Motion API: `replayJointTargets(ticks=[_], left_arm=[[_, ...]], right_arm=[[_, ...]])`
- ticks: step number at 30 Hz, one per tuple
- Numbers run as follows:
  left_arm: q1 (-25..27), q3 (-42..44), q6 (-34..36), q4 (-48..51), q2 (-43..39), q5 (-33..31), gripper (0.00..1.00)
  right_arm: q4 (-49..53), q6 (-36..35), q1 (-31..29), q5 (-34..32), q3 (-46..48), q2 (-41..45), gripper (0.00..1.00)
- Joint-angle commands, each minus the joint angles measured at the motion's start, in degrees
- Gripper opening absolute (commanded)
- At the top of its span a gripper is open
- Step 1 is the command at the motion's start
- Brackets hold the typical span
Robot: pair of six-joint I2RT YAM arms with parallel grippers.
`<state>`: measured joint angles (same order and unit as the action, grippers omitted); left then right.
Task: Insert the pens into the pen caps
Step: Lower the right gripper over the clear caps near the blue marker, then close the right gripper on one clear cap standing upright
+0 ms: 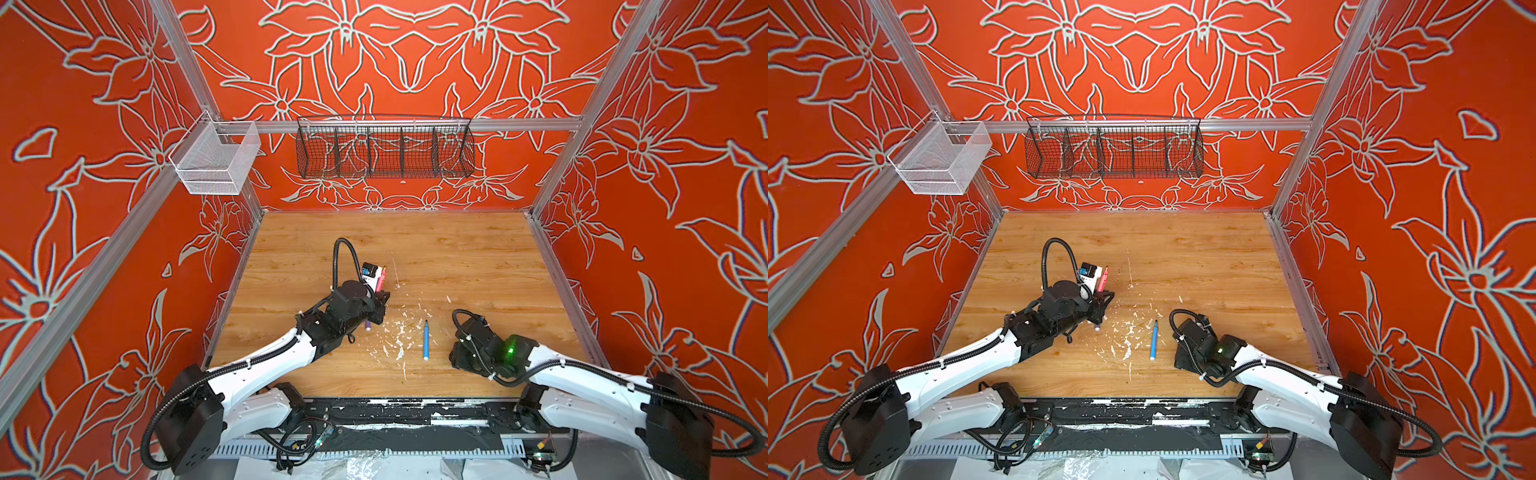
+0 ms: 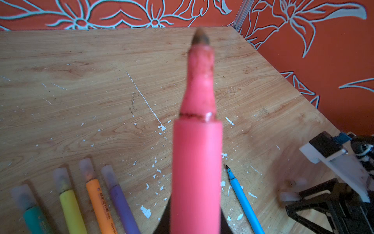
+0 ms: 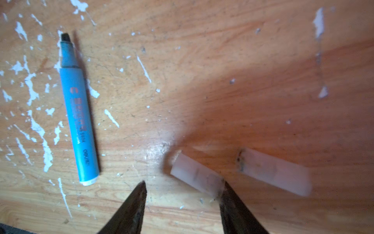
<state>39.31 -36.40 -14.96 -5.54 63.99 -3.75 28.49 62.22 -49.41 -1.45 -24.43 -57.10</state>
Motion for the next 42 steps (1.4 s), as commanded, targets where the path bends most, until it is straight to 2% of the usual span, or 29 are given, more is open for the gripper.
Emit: replayJointTargets(ticks=[1,9,15,21,27,31,35,42], left_arm=[[-0.37,0.02,0.78,-1.05,-0.69,0.50,0.00],[-0.37,0.03,0.87,-0.96,-0.72,0.32,0.00],[-0.37,0.10,0.86,-1.05,-0.79,0.50,0.00],[-0.37,0.24,0.73,-1.14,-0.79,0.58,0.00],[-0.37,0.37,0.31,-1.41,-0.86,1.24,0.00],[-0.37,0.67,0.92,-1.40,-1.32,-0.57,0.00],[-0.37,0.54,1.42,-1.31,-0.77,-1.17,0.00],[-0.37,-0.42,1.43,-1.60,1.21,0.05,0.00]], right_arm=[[-3.25,3.87,-0.91,2.44,1.57,0.09,0.59],[-8.33,4.32,-2.62,4.83,-0.28,-5.13,0.57],[-4.19,2.33,-4.33,3.22,-5.78,-8.28,0.45],[8.97,-2.80,-4.65,-4.42,-13.92,-6.74,0.43],[13.11,-7.61,-4.65,-10.02,-17.57,-5.85,0.47],[14.86,-9.91,-4.57,-11.89,-19.89,-10.42,0.47],[11.85,-11.09,-4.58,-11.08,-18.75,-15.31,0.47],[9.45,-12.08,-4.64,-10.15,-19.95,-25.49,0.44]])
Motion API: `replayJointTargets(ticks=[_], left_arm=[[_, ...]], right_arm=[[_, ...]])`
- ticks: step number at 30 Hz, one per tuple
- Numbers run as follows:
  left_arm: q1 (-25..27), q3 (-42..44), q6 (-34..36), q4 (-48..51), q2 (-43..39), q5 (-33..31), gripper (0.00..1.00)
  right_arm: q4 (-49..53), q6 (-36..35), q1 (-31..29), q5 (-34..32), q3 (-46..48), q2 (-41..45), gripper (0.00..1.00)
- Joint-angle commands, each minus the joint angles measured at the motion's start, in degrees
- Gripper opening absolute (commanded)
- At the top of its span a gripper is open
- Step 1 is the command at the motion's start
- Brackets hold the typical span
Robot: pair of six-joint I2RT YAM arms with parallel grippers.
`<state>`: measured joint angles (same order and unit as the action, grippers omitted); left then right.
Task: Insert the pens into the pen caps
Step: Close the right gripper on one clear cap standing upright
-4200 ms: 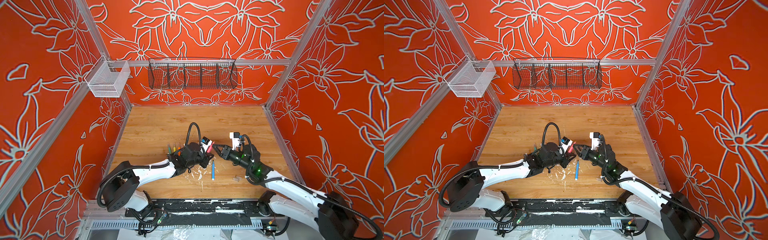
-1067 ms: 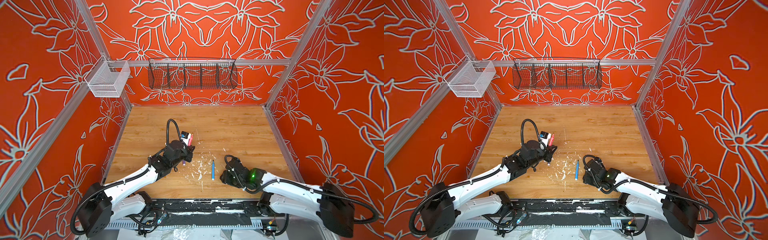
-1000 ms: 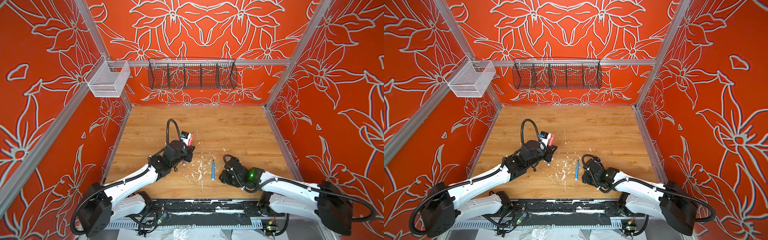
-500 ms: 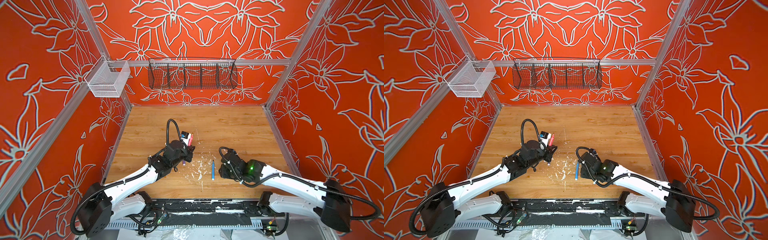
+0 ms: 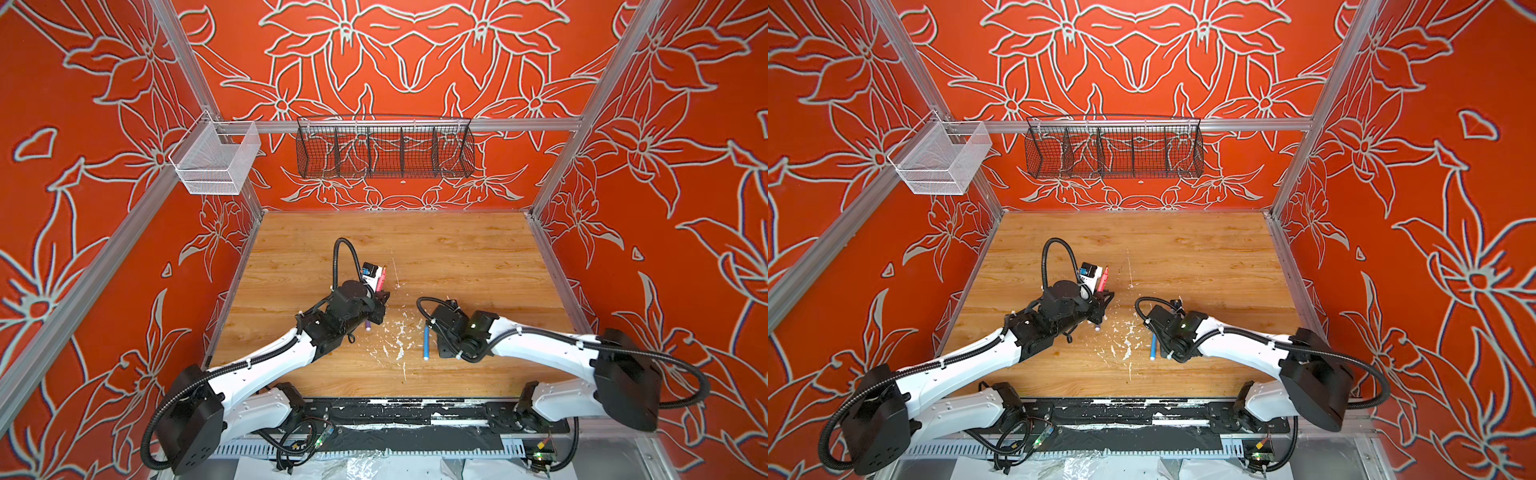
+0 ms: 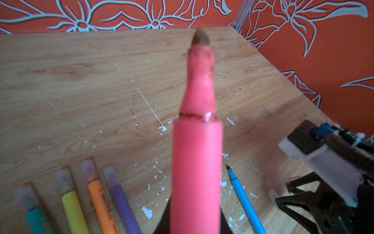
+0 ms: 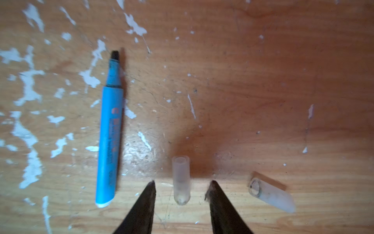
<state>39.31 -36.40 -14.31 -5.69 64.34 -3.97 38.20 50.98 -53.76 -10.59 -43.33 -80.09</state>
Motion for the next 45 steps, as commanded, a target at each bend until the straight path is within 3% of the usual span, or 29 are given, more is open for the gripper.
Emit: replayJointTargets(ticks=[1,9,23,30,39,45], left_arm=[[-0.37,-0.43,0.79,-1.27,0.97,0.28,0.00],[-0.37,-0.45,0.96,-1.33,0.98,-0.02,0.00],[-0.37,-0.27,0.97,-1.43,0.15,0.29,0.00],[-0.37,0.02,0.95,-1.44,-0.35,0.19,0.00],[-0.37,0.10,0.92,-1.44,-0.48,0.01,0.00],[-0.39,0.02,0.61,-1.45,-0.51,0.72,0.00]], right_arm=[[-0.69,-1.10,-0.28,-0.41,-1.30,-3.92,0.43],[-1.88,-1.15,-0.29,0.74,-1.64,-8.98,0.37],[-1.81,0.26,-0.30,1.71,2.63,-4.63,0.35],[-2.42,0.94,-0.30,2.31,4.18,-3.24,0.25],[-3.78,1.86,-0.30,2.97,6.56,-1.47,0.24],[-6.48,2.27,-0.28,3.65,7.27,-1.92,0.14]])
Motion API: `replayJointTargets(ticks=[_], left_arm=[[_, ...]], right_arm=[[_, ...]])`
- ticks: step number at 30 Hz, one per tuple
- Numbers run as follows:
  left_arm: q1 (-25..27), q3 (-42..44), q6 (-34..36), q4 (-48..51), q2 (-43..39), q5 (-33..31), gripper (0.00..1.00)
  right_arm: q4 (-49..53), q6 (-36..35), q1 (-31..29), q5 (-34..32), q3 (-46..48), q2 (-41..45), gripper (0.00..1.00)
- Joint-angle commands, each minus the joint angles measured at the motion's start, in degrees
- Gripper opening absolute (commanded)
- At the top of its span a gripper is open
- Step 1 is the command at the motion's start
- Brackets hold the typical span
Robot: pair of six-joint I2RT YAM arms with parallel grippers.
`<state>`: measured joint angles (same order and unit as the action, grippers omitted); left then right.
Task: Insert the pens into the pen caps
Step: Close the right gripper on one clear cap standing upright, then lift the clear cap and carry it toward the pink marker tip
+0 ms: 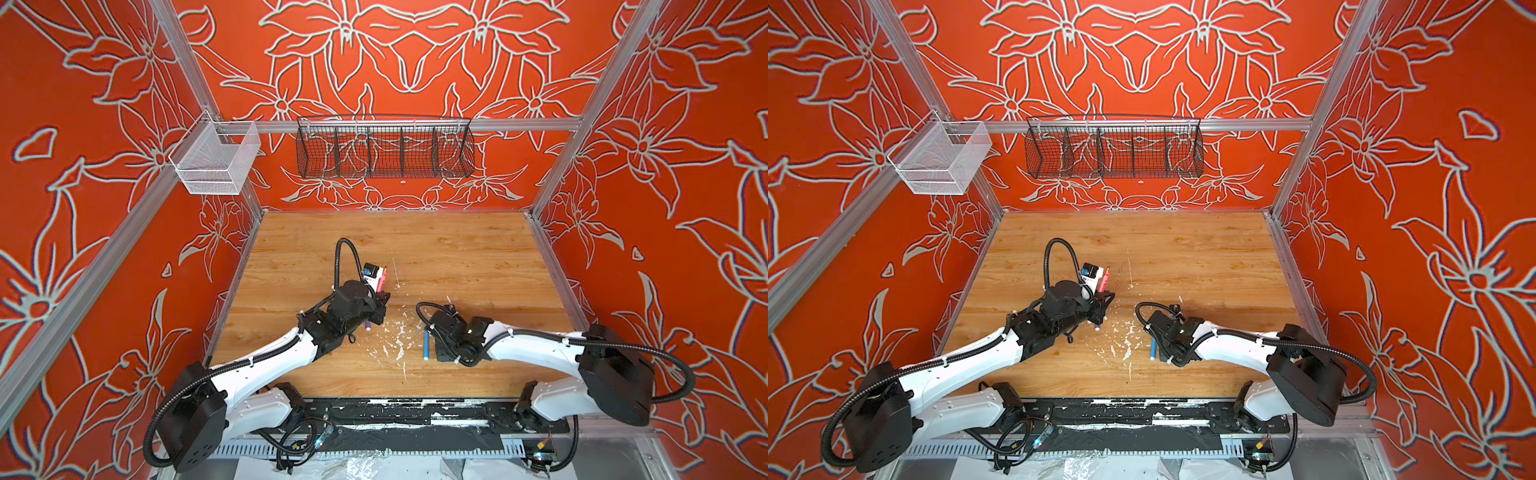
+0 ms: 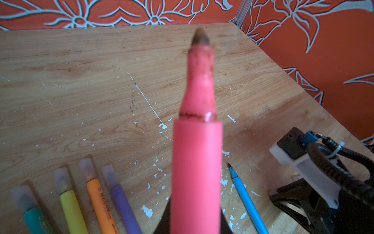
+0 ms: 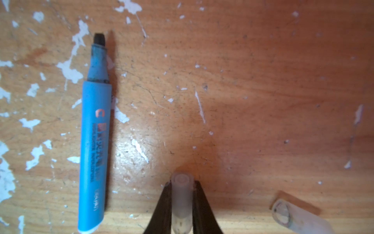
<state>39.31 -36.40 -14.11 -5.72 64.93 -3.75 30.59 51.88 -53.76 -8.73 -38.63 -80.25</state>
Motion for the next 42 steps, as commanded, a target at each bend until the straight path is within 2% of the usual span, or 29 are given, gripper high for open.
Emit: replayJointTargets(ticks=[1,4,10,17,21,26,30,33,35,42], left_arm=[[-0.37,0.14,0.41,-1.49,-1.21,0.49,0.00],[-0.37,0.53,0.07,-2.27,-1.46,0.81,0.00],[-0.37,-0.07,-1.88,-1.25,-1.50,1.98,0.00],[-0.37,0.78,-3.38,-2.43,-2.17,3.84,0.00],[-0.38,1.24,-3.76,-3.99,-1.61,4.34,0.00],[-0.37,0.94,-4.34,-5.13,0.65,5.79,0.00],[-0.35,-0.02,-5.28,-5.30,3.08,7.48,0.00],[-0.37,1.08,-7.41,-7.25,3.76,6.85,0.00],[-0.33,1.84,-8.78,-8.78,4.50,7.43,0.00],[0.62,1.66,-14.19,-14.23,9.90,15.91,0.00]], right_arm=[[1.05,1.16,-0.30,1.94,2.13,-2.16,0.12],[1.83,1.01,-0.30,1.21,0.61,-2.89,0.09],[4.66,0.41,1.29,-1.55,-4.08,-0.57,0.08],[3.24,-0.86,10.92,1.64,-9.05,8.18,0.06],[3.15,-3.50,14.42,-1.10,-14.97,10.86,0.05],[-2.67,-5.45,18.89,-2.62,-18.61,9.83,0.02],[-14.09,-7.16,20.01,-4.26,-11.82,11.06,0.00],[-21.26,-5.00,21.40,1.41,-5.47,13.61,0.00],[-23.49,-4.86,21.47,2.60,-3.51,15.82,0.00],[-37.14,-4.00,21.63,7.81,4.83,22.73,0.00]])
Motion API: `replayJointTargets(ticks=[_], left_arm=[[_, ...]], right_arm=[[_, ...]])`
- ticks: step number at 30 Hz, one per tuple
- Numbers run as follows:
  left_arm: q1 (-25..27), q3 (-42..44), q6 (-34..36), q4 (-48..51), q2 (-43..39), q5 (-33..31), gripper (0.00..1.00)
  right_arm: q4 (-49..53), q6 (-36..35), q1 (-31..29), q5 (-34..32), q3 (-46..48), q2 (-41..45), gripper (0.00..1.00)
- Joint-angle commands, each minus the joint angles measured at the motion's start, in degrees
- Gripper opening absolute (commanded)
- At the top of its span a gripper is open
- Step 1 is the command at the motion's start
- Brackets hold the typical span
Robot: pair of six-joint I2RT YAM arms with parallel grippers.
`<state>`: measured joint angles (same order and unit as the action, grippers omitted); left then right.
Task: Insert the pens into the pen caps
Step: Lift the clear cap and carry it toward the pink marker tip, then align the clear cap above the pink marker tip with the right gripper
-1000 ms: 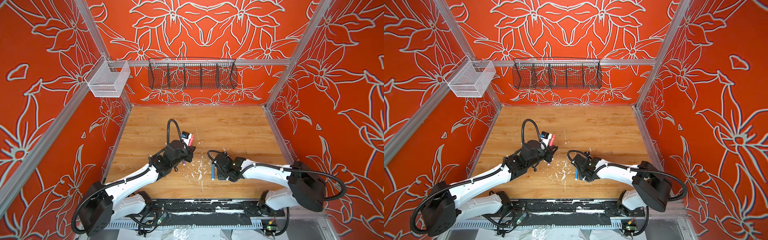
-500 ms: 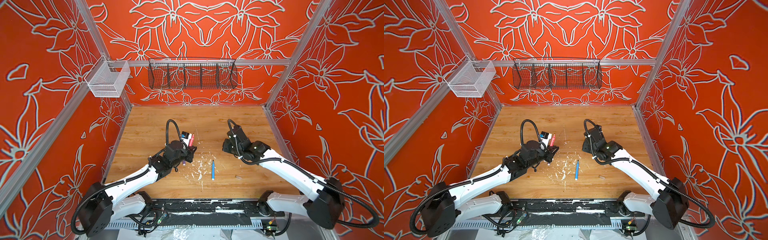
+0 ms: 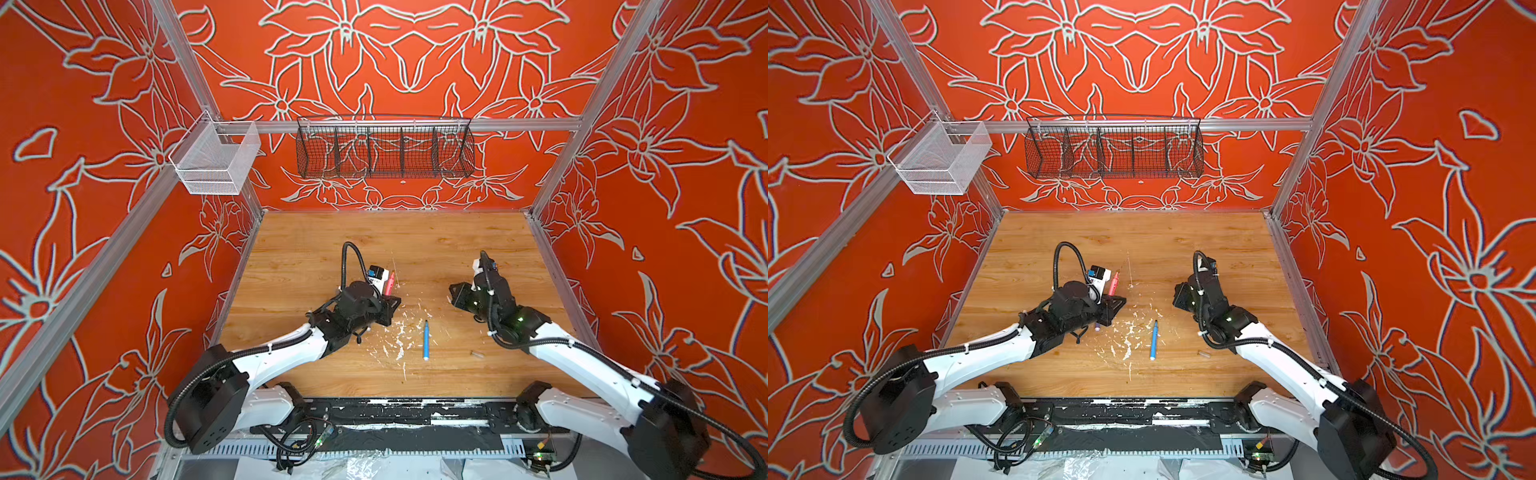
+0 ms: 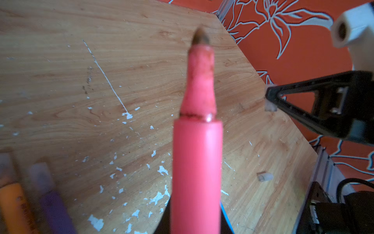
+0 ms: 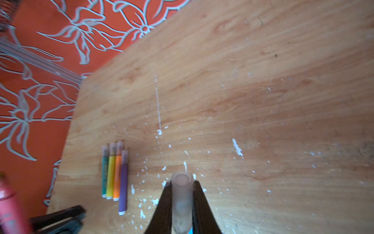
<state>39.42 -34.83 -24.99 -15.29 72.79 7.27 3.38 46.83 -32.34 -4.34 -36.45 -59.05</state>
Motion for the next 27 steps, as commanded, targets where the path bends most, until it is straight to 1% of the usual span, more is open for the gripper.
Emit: replayJointTargets(ticks=[1,3,9,14,18,20,23,27], left_arm=[[0.80,-0.08,-3.55,-5.03,2.67,5.53,0.00],[1.48,-0.71,-3.80,-6.01,4.46,7.46,0.00],[2.83,-2.00,-3.83,-7.28,7.15,10.79,0.00],[3.58,-2.17,-5.32,-10.41,8.92,15.45,0.00],[6.02,-2.59,-6.10,-12.19,10.78,15.46,0.00],[7.19,-3.11,-5.96,-12.31,11.86,15.36,0.00],[8.33,-3.78,-5.68,-12.36,12.84,14.91,0.00],[8.66,-4.24,-5.28,-11.52,13.29,13.91,0.00]], right_arm=[[-12.68,1.72,0.23,4.42,4.02,1.69,0.00],[-17.94,3.29,0.18,6.78,6.14,1.34,0.00],[-25.71,3.96,0.18,12.24,7.12,-0.41,0.00],[-34.33,6.32,0.11,13.48,10.01,-1.02,0.00],[-46.36,9.76,0.09,15.92,13.35,-4.17,0.00],[-46.76,11.08,0.04,17.17,12.79,-5.91,0.00],[-47.21,11.18,-0.20,17.48,12.36,-7.71,0.00],[-48.21,11.61,-0.39,17.57,12.63,-8.48,0.00]])
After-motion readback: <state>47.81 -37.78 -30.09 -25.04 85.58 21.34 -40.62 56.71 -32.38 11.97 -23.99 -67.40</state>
